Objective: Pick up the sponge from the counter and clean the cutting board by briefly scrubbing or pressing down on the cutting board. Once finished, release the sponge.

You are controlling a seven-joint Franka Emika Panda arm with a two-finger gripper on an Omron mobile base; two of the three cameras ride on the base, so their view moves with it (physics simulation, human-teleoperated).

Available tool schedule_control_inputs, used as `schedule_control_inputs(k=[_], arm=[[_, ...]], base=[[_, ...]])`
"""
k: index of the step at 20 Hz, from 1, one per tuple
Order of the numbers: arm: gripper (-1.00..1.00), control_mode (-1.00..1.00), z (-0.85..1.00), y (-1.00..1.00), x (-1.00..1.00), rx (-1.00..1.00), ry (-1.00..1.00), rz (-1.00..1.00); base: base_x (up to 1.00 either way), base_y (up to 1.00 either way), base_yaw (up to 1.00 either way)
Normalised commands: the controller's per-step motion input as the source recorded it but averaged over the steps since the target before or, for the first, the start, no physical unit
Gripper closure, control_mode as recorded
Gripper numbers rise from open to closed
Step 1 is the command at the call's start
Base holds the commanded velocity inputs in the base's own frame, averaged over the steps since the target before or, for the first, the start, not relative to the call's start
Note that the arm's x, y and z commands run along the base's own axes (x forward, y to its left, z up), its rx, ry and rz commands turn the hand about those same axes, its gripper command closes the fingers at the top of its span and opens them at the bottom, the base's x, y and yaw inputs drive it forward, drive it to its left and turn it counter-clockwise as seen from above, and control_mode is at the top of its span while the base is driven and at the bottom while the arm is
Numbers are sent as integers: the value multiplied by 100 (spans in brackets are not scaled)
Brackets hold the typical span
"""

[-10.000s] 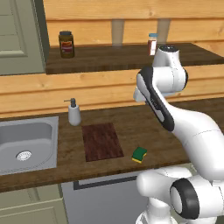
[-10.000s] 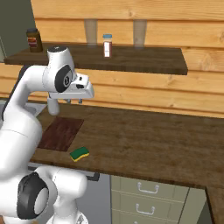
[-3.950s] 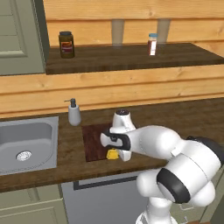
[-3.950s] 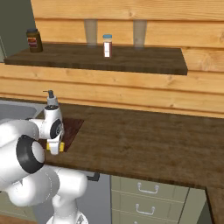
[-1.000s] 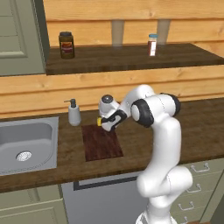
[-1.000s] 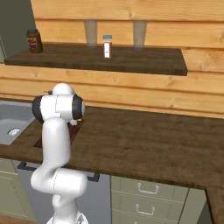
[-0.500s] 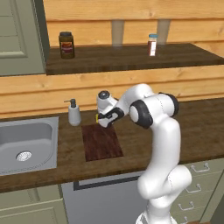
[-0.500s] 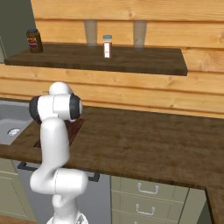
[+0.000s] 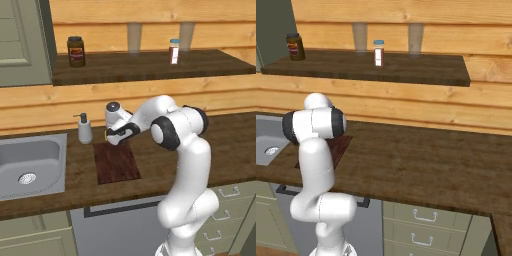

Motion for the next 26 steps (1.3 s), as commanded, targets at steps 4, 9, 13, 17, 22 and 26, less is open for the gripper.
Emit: schedule_control_inputs(k=[4,9,13,17,22,26], arm=[[100,-100,-11,74,-3,0,0,0],[100,-100,-27,66,-6,0,0,0],[100,-100,-41,29,-16,0,0,0],[100,-100,-49,3,-39,0,0,0],[100,-100,-66,2,-21,0,0,0],[100,-100,-83,0,-34,1,-1,0]], base=[[0,0,0],[0,0,0],[0,0,0],[0,0,0],[0,0,0],[0,0,0]])
